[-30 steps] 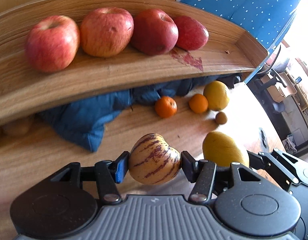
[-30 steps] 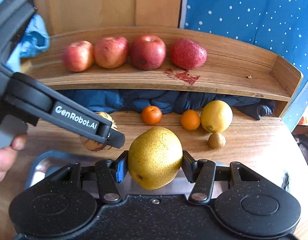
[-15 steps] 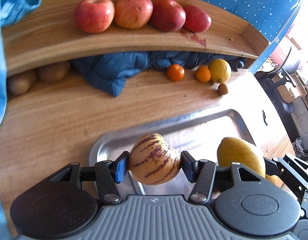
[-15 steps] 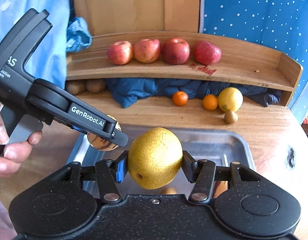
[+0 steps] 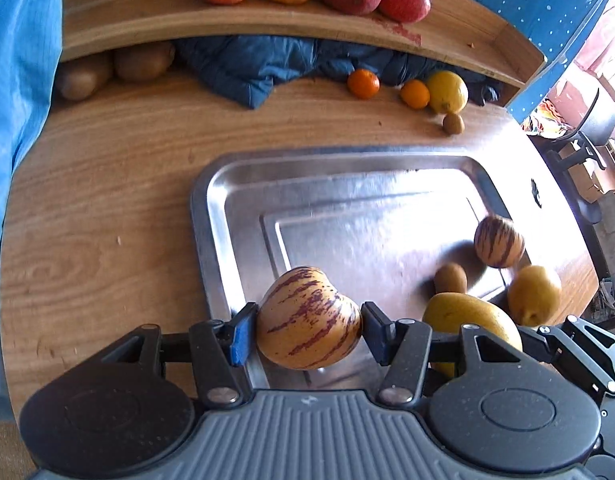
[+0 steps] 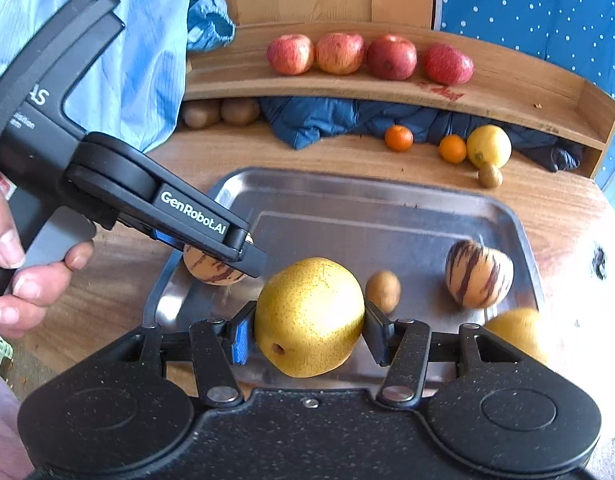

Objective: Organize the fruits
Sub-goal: 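Lower the pepino onto the tray with the left tool while the right tool releases the pear there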

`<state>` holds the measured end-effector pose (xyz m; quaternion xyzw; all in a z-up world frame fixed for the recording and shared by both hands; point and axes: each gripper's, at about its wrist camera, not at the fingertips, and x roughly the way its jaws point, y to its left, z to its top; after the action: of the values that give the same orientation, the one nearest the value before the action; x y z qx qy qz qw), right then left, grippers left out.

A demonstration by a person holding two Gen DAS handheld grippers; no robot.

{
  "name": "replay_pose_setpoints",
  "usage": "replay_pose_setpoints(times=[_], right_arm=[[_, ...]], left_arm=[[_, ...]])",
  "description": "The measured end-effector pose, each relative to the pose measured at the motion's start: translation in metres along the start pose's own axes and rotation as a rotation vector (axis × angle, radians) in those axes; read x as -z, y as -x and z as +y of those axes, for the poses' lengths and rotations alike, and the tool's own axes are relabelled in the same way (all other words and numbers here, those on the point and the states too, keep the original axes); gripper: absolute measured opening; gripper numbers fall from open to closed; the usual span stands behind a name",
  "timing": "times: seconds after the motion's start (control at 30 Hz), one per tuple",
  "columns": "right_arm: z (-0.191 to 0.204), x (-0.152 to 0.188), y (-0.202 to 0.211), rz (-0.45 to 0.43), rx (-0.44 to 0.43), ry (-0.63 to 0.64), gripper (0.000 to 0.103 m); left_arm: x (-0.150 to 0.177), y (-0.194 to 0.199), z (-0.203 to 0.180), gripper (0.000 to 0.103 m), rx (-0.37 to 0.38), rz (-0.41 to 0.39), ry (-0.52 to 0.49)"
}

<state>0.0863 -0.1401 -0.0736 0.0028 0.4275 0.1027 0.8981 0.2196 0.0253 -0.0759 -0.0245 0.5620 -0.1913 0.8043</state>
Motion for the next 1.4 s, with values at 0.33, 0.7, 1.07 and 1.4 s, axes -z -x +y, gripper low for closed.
replay_pose_setpoints(times=[0.33, 0.7, 1.07, 1.4], right_arm=[[-0.006, 0.008, -0.005, 0.018, 0.024, 0.029, 0.056], [-0.008, 0.012, -0.001, 0.007, 0.020, 0.050, 0.057], [-0.010, 0.029, 0.024, -0.025, 0.016, 0.052, 0.081], [-0.020, 0.041, 0.052, -0.015, 0.065, -0.040, 0.101]], left_arm=[[0.017, 0.008, -0.013, 0.059, -0.026, 0.001, -0.026], [0.030, 0.010, -0.023, 0.060, -0.071, 0.005, -0.033], [0.045, 0.036, -0.032, 0.083, -0.082, -0.042, -0.029], [0.067, 0.055, -0.028, 0.102, -0.178, 0.010, -0.071]])
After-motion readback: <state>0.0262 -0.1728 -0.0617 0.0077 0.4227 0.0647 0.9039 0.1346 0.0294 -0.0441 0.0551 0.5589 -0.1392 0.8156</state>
